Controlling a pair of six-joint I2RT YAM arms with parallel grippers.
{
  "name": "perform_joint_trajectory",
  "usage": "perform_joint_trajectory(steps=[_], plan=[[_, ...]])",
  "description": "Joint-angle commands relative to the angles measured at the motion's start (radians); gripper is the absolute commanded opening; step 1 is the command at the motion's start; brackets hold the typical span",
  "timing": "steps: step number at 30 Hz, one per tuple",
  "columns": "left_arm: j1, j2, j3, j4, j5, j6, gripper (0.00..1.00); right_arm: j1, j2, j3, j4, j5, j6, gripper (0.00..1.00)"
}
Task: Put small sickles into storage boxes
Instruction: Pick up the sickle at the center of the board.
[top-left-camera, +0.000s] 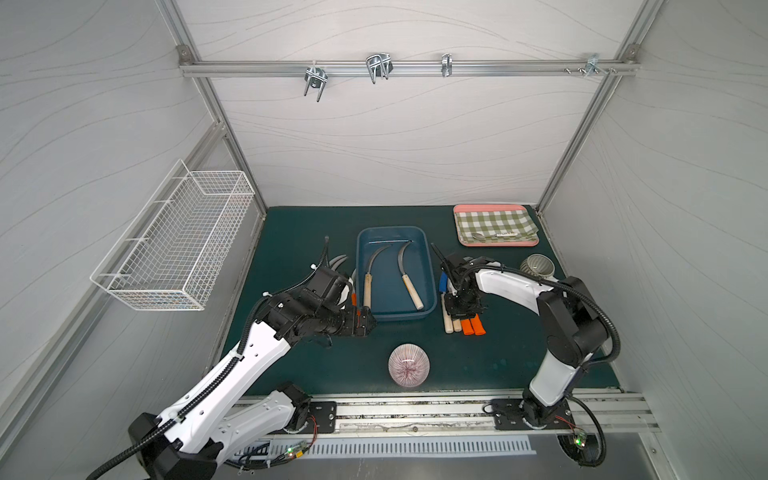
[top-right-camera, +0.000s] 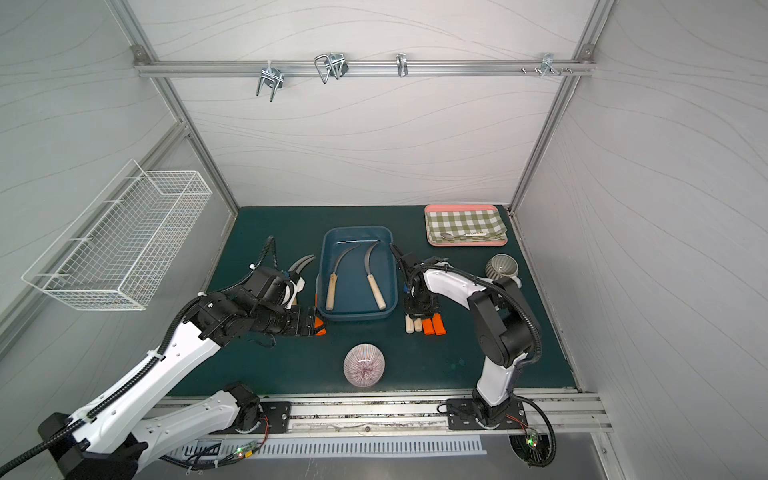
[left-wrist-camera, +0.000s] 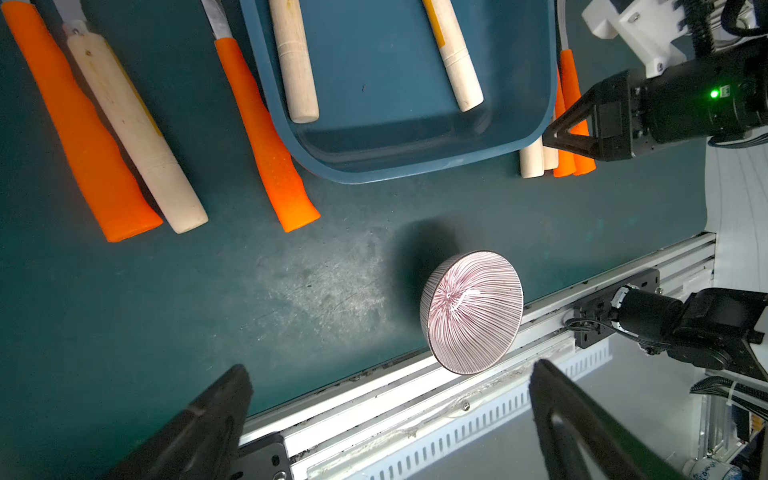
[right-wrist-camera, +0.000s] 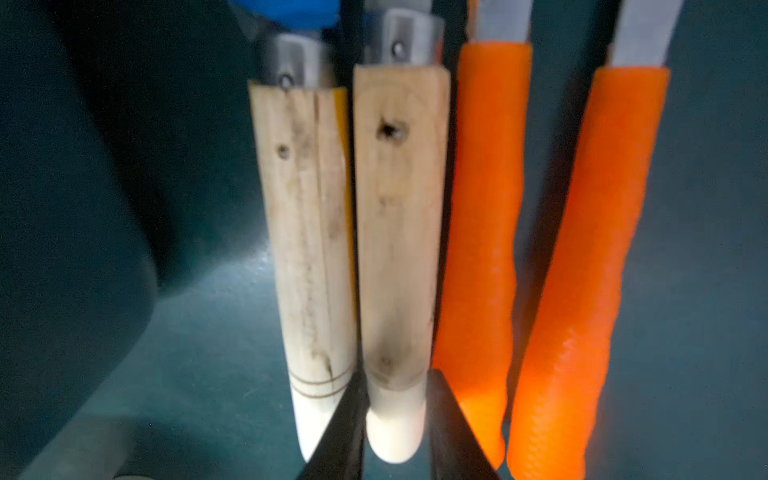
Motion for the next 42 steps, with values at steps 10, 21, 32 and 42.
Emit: perform_joint_trajectory(steps=[10, 21, 32, 42], plan=[[-0.003, 0.035, 0.032, 0.034, -0.002, 0.044, 0.99, -0.007, 0.097, 0.008, 0.093, -0.004, -0.009, 0.3], [-0.004, 0.032, 0.032, 0.023, -0.007, 0.06, 0.99, -0.007, 0.115, 0.018, 0.1, -0.008, -0.002, 0.22], [-0.003, 0.051, 0.05, 0.046, -0.008, 0.063, 0.99, -0.011, 0.028, 0.1, 0.002, -0.005, -0.013, 0.13], [-0.003, 0.106, 0.142, 0.046, -0.005, 0.076, 0.99, -0.025, -0.003, 0.185, -0.113, 0.001, -0.014, 0.1]])
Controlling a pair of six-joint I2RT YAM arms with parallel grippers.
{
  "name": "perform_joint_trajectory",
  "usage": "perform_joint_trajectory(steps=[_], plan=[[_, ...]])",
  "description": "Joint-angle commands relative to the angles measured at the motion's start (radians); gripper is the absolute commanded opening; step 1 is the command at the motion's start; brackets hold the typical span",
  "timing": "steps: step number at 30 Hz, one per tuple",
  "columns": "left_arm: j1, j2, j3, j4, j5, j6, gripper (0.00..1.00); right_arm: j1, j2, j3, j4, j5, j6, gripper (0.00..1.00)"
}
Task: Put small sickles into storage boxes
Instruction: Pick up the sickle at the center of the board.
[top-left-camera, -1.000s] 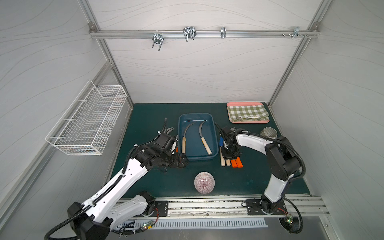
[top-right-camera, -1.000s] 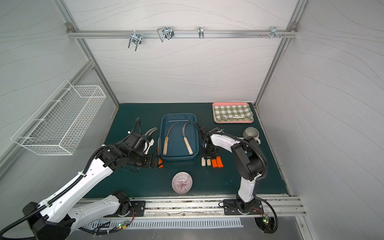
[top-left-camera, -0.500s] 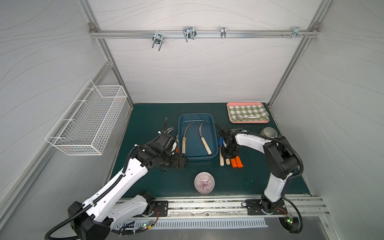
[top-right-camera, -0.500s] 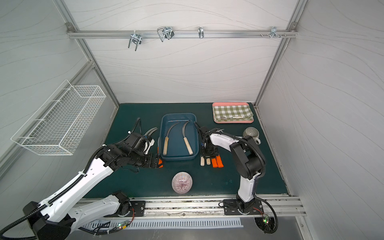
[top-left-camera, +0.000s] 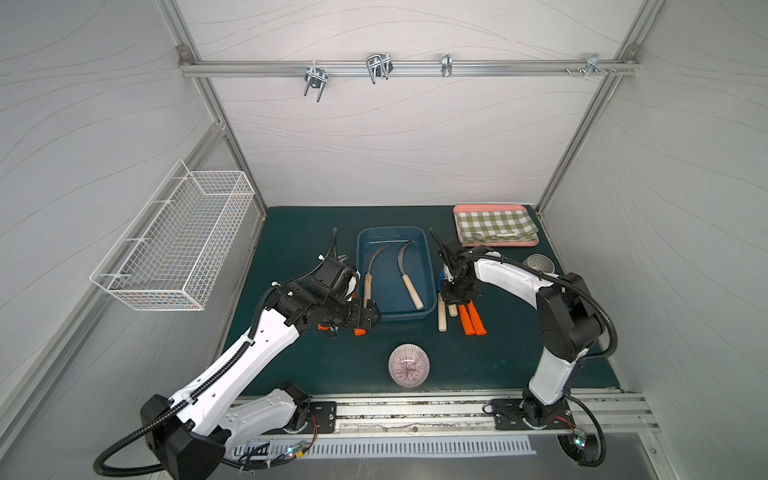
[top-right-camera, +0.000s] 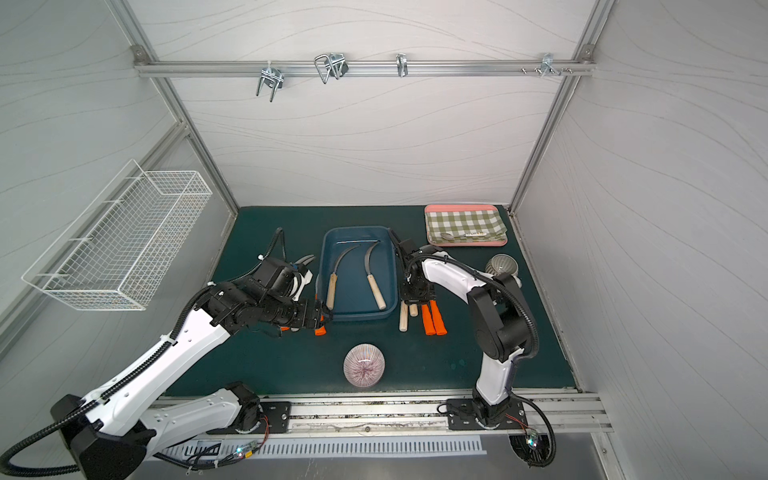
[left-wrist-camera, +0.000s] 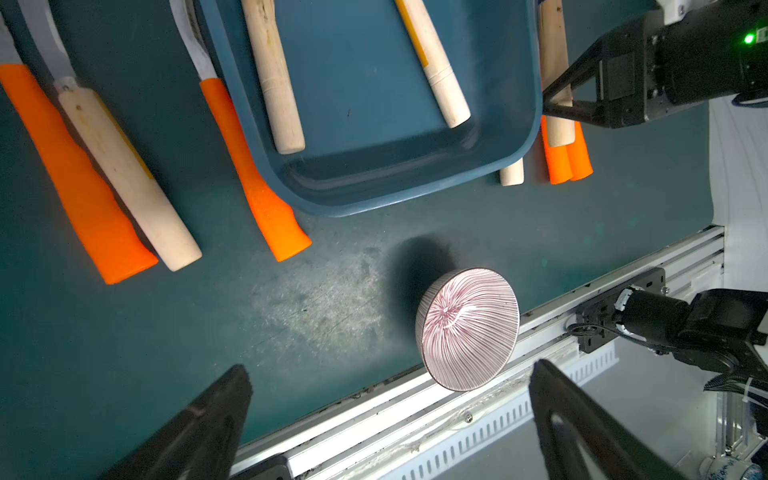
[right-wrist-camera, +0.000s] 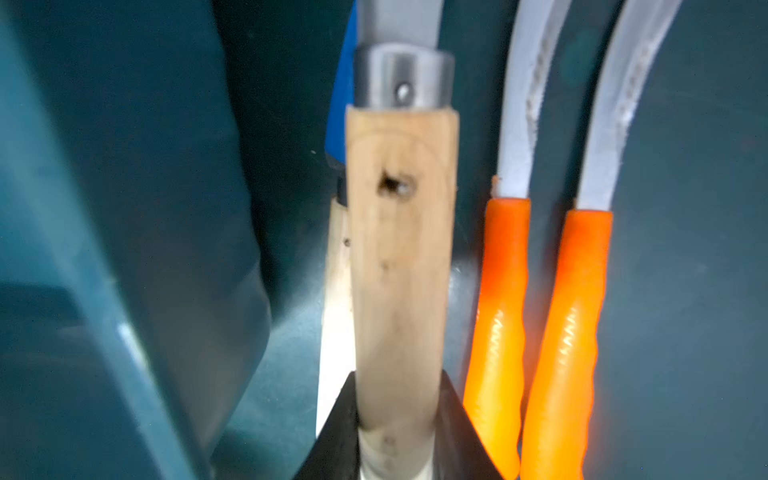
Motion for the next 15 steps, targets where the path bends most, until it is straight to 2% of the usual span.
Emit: perform_joint_trajectory(steps=[1, 15], plan=[[-0.003, 0.017, 0.071, 0.016, -0.007, 0.023, 0.99, -0.006, -0.037, 0.032, -0.079, 0.006, -0.004, 0.1], [-0.002, 0.071, 0.185, -0.016, -0.031, 0.026, 0.99, 0.039, -0.051, 0.189, -0.167, 0.026, -0.032, 0.1]])
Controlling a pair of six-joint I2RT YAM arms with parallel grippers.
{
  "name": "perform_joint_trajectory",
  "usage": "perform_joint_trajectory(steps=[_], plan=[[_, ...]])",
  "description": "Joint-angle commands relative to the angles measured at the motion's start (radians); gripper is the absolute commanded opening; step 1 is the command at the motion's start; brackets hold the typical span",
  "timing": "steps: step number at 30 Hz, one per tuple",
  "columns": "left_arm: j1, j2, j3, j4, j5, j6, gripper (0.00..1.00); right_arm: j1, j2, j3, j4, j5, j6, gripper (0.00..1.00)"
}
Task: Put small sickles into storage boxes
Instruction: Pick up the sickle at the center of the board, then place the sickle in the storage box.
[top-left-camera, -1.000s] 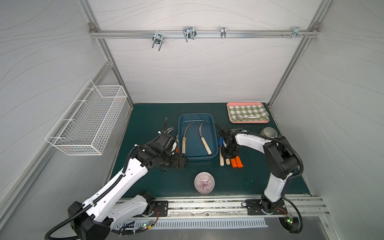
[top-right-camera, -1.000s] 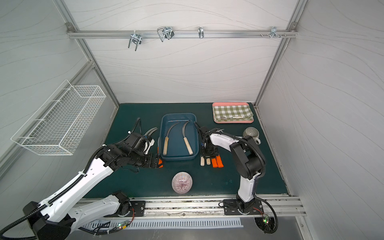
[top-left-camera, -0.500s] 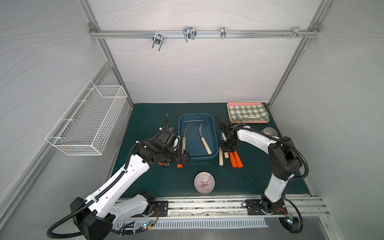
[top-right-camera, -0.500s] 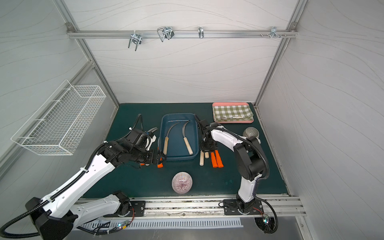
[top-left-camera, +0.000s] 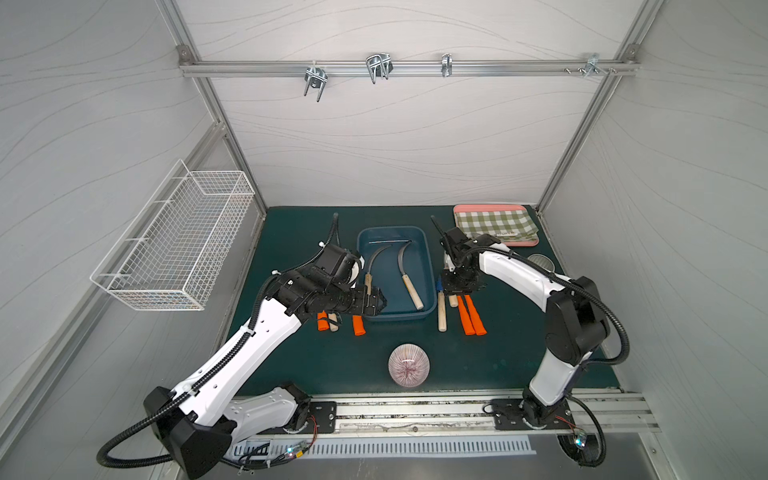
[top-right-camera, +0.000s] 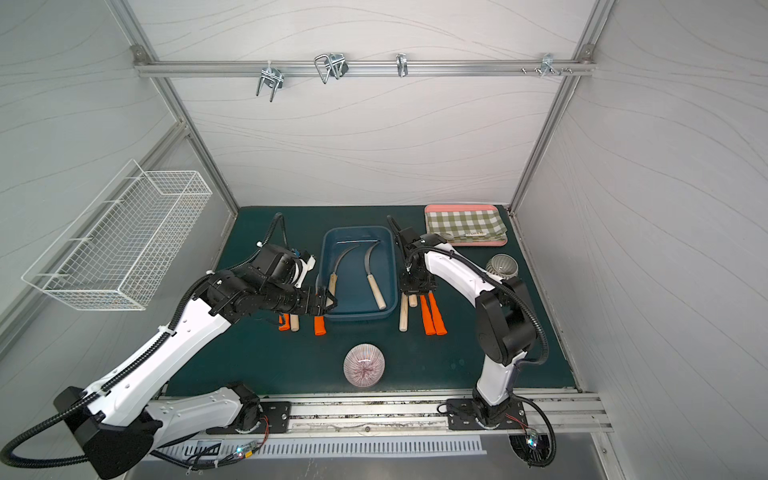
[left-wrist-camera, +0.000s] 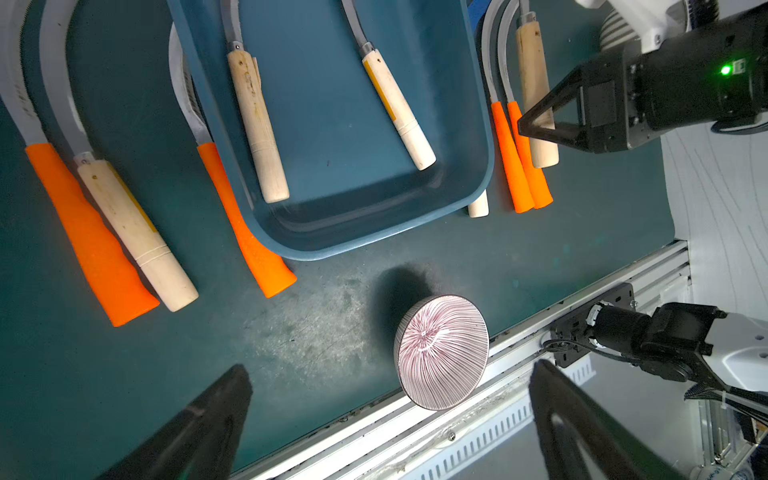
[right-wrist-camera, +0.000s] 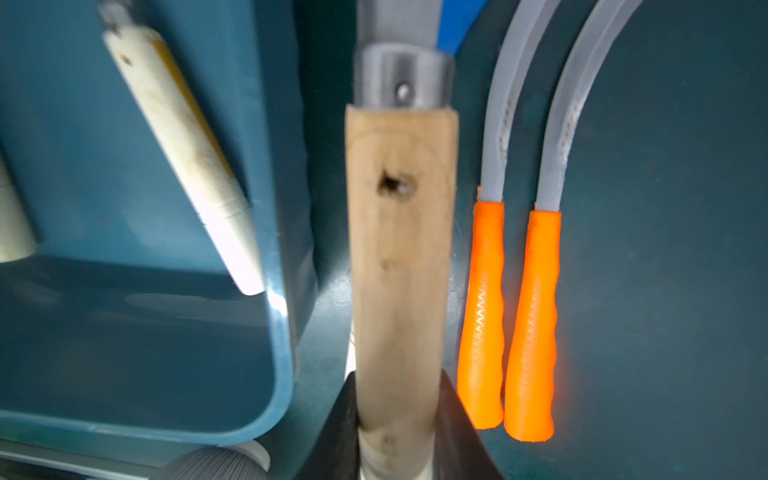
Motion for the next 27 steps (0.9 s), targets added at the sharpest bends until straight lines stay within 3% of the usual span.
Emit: perform_joint_trajectory(steps=[1, 16, 27], plan=[[-0.003, 0.014, 0.069, -0.017, -0.026, 0.011, 0.99, 0.034, -0.019, 0.065, -0.062, 0.021, -0.014, 0.1], [0.054, 0.0, 0.111, -0.075, -0.042, 0.021, 0.99, 0.147, 0.117, 0.304, -0.089, -0.009, -0.015, 0.1], [0.082, -0.053, 0.066, -0.097, -0.054, 0.026, 0.99, 0.169, 0.239, 0.336, -0.056, -0.03, -0.04, 0.1]])
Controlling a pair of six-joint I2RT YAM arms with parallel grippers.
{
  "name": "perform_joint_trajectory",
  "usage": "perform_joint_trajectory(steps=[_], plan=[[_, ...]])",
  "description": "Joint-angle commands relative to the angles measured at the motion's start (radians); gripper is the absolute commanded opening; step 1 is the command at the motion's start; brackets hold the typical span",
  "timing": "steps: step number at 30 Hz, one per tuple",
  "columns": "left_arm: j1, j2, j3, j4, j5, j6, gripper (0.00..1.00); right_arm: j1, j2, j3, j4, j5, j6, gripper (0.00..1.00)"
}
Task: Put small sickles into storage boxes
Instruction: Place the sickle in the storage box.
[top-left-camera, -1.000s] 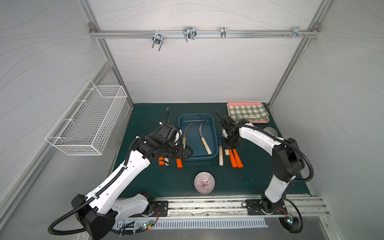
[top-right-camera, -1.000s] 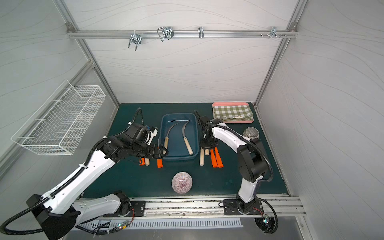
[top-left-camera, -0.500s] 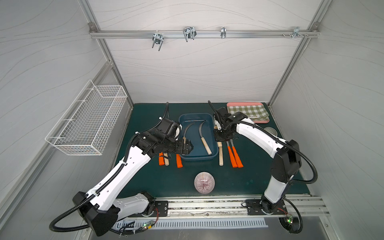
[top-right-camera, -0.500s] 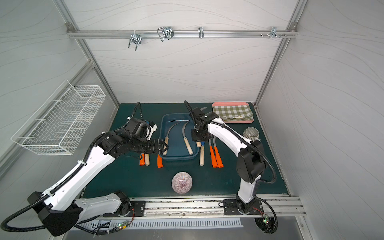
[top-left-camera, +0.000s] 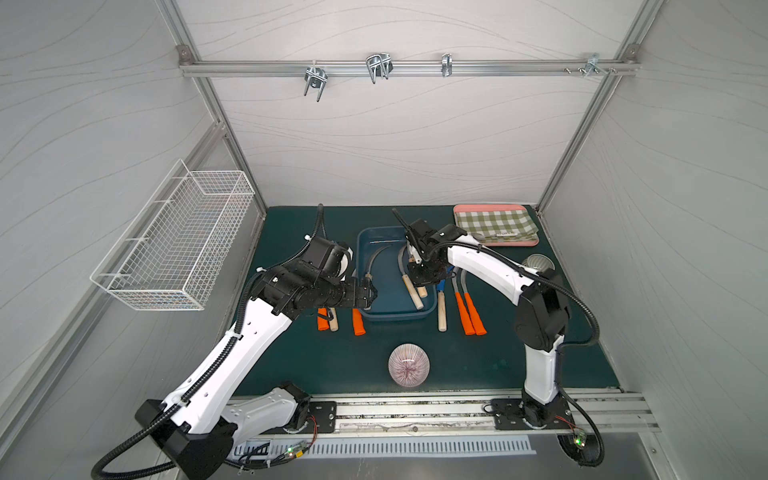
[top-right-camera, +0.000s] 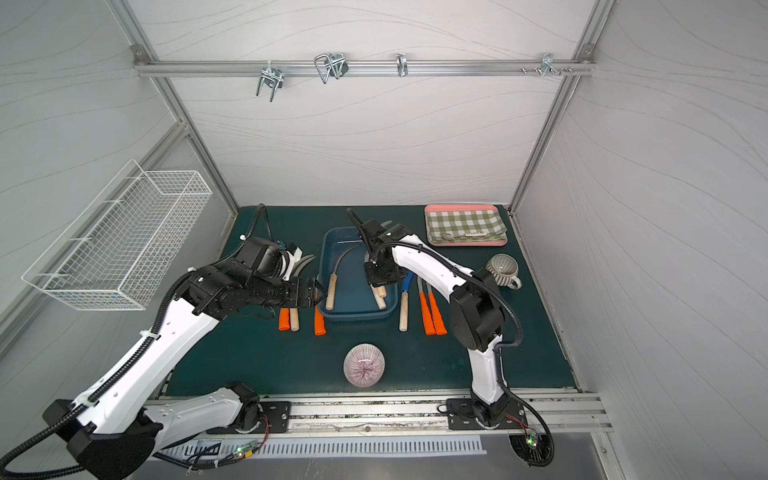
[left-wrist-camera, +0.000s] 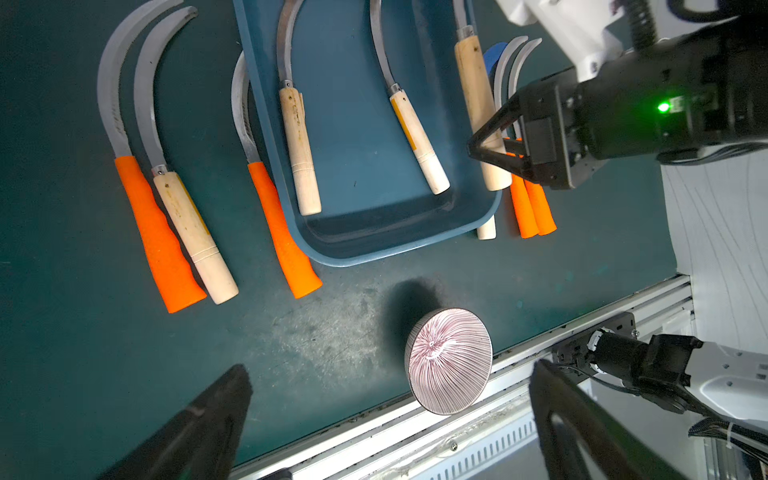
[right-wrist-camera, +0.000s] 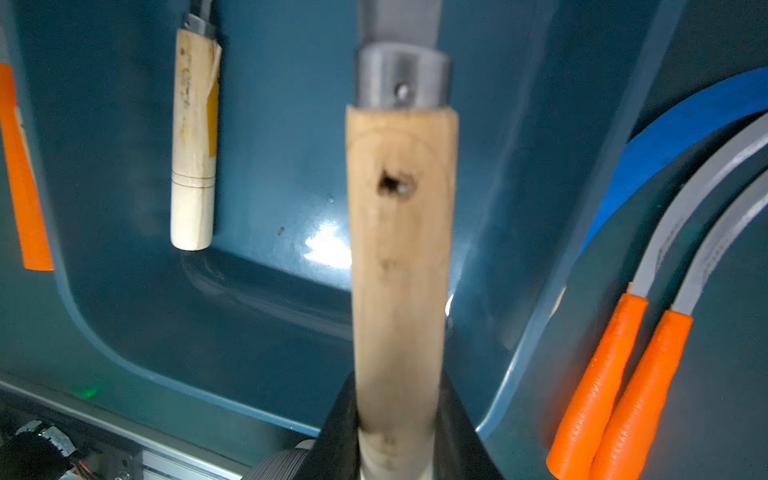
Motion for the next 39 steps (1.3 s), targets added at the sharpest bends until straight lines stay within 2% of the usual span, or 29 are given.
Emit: perform_joint_trajectory(steps=[1, 11, 22, 29, 39], plan=[[0.012, -0.024, -0.013, -0.019, -0.02, 0.021, 0.99, 0.005, 0.034, 0.011, 0.005, -0.014, -0.021, 0.1], [0.014, -0.032, -0.035, -0.022, -0.042, 0.036, 0.99, -0.009, 0.158, 0.02, 0.032, -0.012, -0.063, 0.11], [0.014, -0.011, -0.043, -0.003, -0.035, 0.039, 0.99, -0.028, 0.22, 0.055, 0.039, 0.003, -0.103, 0.13], [0.014, -0.009, -0.047, -0.001, -0.034, 0.038, 0.99, -0.029, 0.227, 0.053, 0.037, 0.021, -0.12, 0.24], [0.015, 0.004, -0.038, 0.001, -0.018, 0.029, 0.99, -0.029, 0.175, 0.056, 0.022, 0.004, -0.115, 0.49]])
